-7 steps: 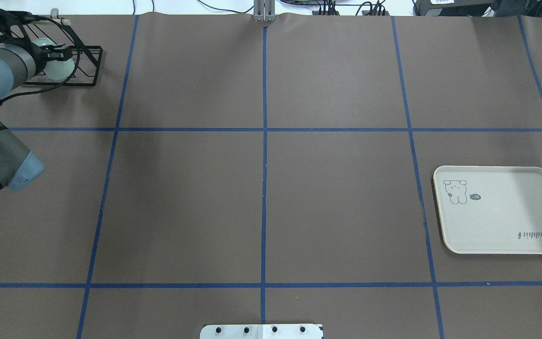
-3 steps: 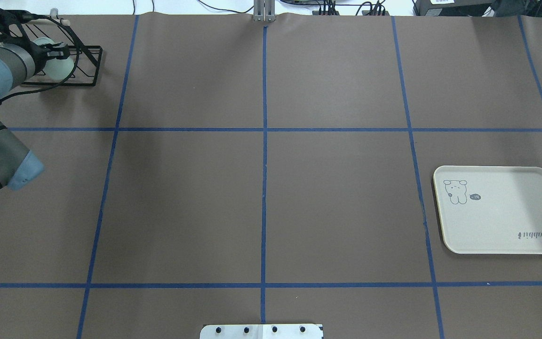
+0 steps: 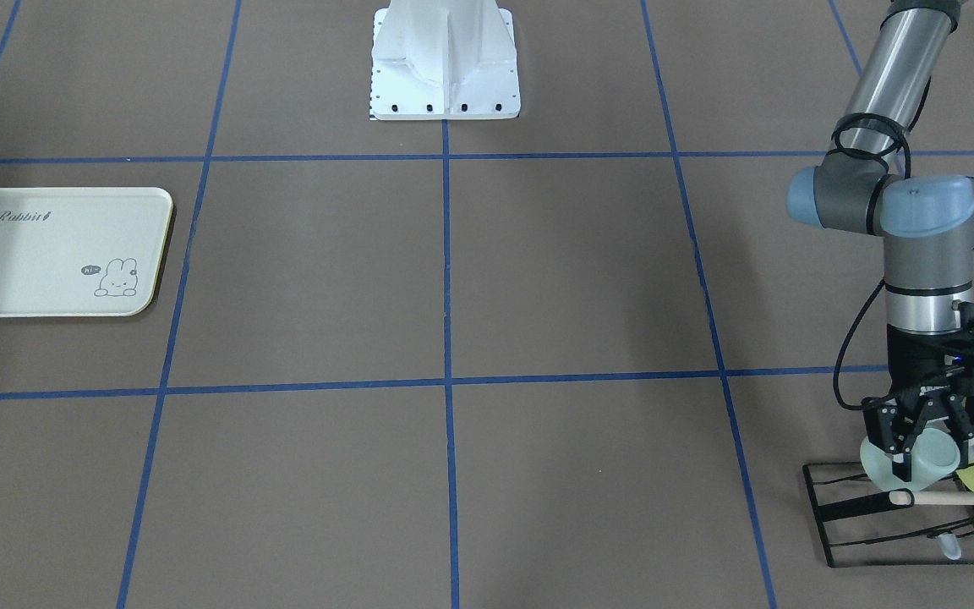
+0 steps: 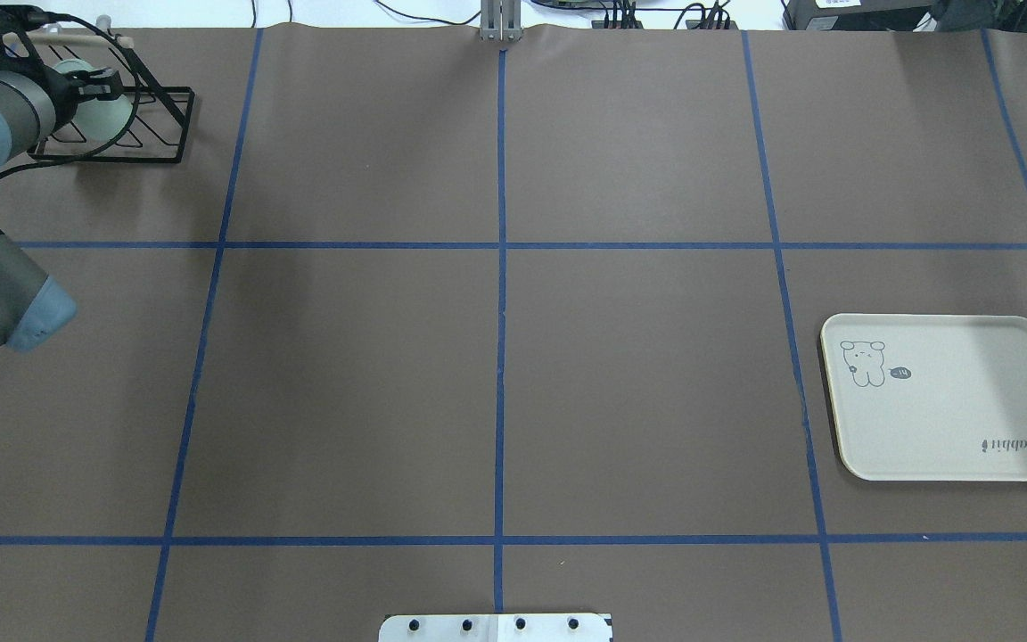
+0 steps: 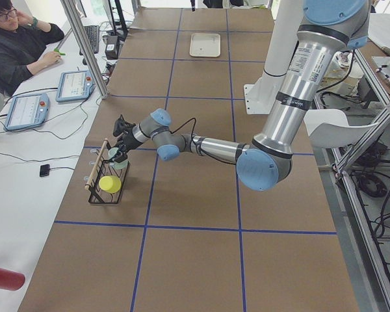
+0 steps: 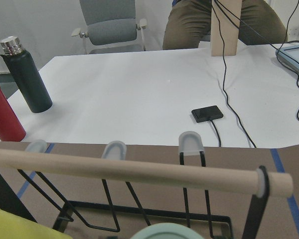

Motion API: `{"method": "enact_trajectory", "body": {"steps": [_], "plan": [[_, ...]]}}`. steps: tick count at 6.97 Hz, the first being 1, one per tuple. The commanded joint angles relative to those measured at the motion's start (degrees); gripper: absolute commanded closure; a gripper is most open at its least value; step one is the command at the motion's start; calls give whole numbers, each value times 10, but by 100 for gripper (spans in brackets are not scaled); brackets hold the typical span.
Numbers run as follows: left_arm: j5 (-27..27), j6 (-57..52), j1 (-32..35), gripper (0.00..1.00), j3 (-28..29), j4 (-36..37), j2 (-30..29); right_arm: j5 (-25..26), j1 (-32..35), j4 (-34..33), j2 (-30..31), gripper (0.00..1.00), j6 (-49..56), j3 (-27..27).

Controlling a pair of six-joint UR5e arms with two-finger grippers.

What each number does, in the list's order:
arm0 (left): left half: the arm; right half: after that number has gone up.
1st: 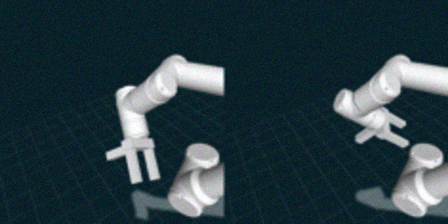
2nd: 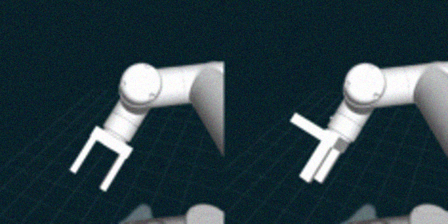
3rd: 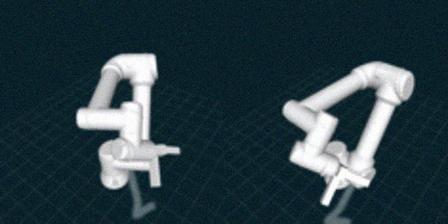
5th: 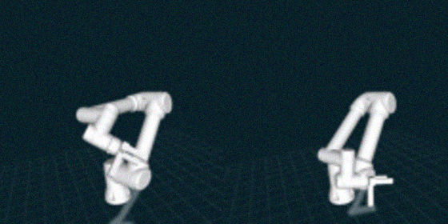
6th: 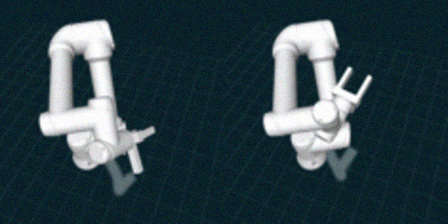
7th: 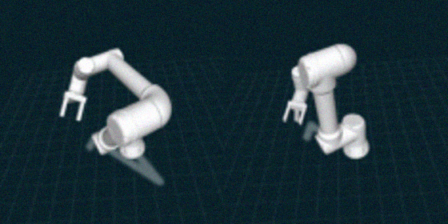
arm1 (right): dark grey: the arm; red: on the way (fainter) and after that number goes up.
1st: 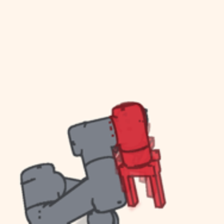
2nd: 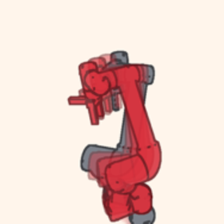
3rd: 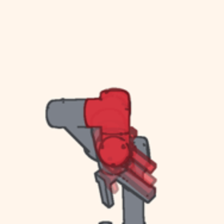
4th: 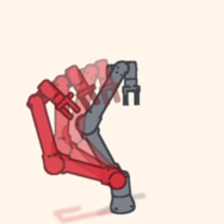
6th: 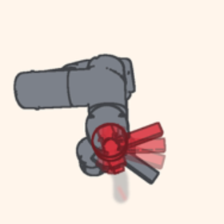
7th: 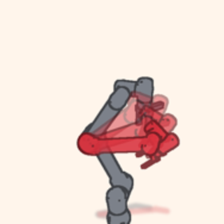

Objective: Left arm grabs green cup and hands to right arm on tray

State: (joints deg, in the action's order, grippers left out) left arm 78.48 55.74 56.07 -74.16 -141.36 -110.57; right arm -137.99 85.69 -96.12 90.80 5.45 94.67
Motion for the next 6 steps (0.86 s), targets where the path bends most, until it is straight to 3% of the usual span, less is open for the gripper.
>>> {"method": "enact_trajectory", "body": {"steps": [1,6], "plan": [[3,-1,5,66,-11,0,-1,0,0,1,1,0,0,-3],[10,-3,6,66,-34,5,7,0,0,1,2,0,0,-4]]}}
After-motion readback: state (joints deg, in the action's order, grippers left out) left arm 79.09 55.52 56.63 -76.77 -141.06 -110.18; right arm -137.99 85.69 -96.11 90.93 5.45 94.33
